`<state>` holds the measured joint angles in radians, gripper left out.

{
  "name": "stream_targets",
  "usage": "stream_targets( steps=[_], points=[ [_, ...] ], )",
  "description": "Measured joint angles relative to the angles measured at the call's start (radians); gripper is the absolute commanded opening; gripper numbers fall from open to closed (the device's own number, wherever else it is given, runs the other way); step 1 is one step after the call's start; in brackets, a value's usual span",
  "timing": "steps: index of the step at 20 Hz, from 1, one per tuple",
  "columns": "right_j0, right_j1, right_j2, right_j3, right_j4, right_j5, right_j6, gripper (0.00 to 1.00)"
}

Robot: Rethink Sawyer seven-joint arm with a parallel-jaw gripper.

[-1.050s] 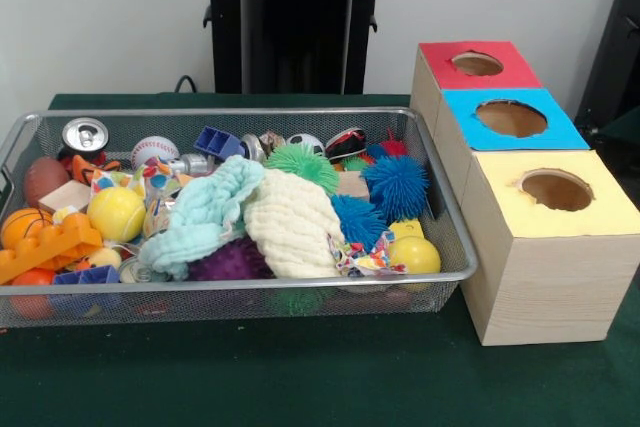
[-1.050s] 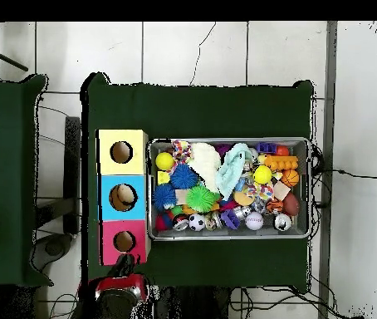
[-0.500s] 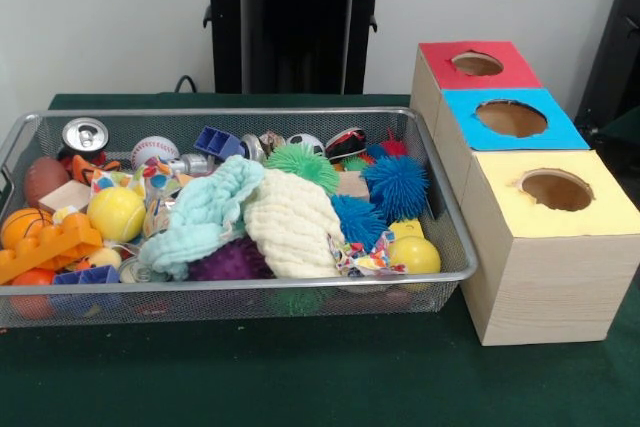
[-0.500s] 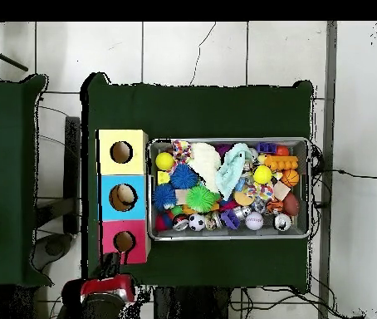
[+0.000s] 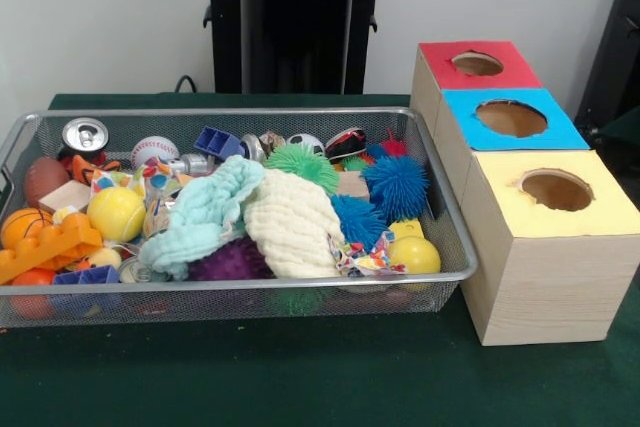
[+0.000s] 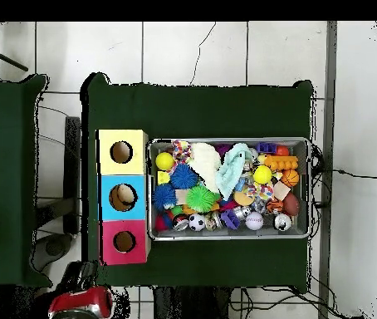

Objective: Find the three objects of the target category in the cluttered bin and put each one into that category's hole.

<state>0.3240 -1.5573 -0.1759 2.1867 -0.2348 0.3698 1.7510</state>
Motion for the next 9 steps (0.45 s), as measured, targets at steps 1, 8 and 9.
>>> stream_targets(
  steps=[1,8,9],
  points=[
    [0.004,-0.007,0.0,-0.008,0.0,0.018,0.0,0.0],
    [0.045,-0.081,0.001,-0.106,0.0,0.207,0.0,0.0],
    [0.046,-0.088,0.001,-0.116,0.001,0.222,0.0,0.0]
  ],
)
